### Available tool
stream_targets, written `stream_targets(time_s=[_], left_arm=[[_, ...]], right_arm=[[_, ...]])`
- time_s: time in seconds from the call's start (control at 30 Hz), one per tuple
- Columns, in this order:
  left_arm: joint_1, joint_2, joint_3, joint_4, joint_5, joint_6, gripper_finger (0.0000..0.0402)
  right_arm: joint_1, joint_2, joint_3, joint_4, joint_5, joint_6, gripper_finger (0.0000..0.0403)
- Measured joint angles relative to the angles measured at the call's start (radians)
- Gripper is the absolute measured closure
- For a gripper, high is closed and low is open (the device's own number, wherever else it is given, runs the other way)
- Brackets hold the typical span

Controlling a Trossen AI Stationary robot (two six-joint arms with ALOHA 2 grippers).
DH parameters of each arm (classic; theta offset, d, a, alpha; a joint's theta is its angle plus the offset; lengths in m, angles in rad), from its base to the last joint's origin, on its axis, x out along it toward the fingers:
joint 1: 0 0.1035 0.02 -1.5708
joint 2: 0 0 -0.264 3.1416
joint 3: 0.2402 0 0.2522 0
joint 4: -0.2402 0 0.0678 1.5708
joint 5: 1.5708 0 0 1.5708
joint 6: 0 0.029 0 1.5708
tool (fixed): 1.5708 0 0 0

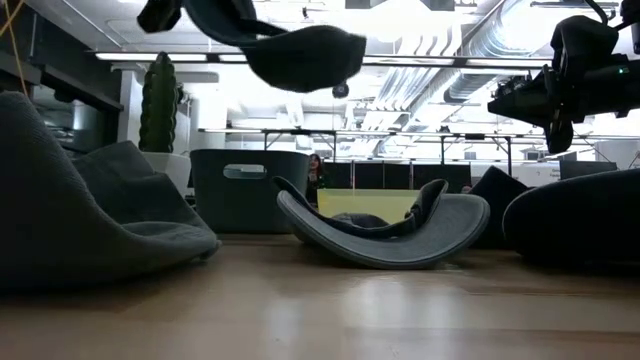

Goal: Pick & Place hat
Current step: Put the top left blue cap into the blue bin

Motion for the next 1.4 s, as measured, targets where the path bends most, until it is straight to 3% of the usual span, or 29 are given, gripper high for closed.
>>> stream_targets(time_s=[0.23, 0.37, 0.67, 0.9, 1.13, 1.4], left_arm=[[0.02, 0.0, 0.024, -0.071, -0.231, 0.041, 0.0401], [0.107, 0.0, 0.01, -0.108, -0.233, 0.05, 0.0401], [0.422, 0.002, 0.008, -0.045, -0.007, 0.306, 0.0401], [0.649, 0.004, 0.008, -0.017, 0.176, 0.393, 0.0401], [0.722, 0.078, 0.007, 0.048, 0.34, 0.46, 0.0401], [0.72, 0.185, 0.007, 0.059, 0.346, 0.43, 0.0401]], right_arm=[[0.0, 0.0, 0.0, 0.0, 0.0, 0.0, 0.0398], [0.0, 0.0, 0.0, 0.0, 0.0, 0.0, 0.0398], [0.0, 0.0, 0.0, 0.0, 0.0, 0.0, 0.0398], [0.0, 0.0, 0.0, 0.0, 0.0, 0.0, 0.0398], [0.0, 0.0, 0.0, 0.0, 0.0, 0.0, 0.0398], [0.0, 0.0, 0.0, 0.0, 0.0, 0.0, 0.0398]])
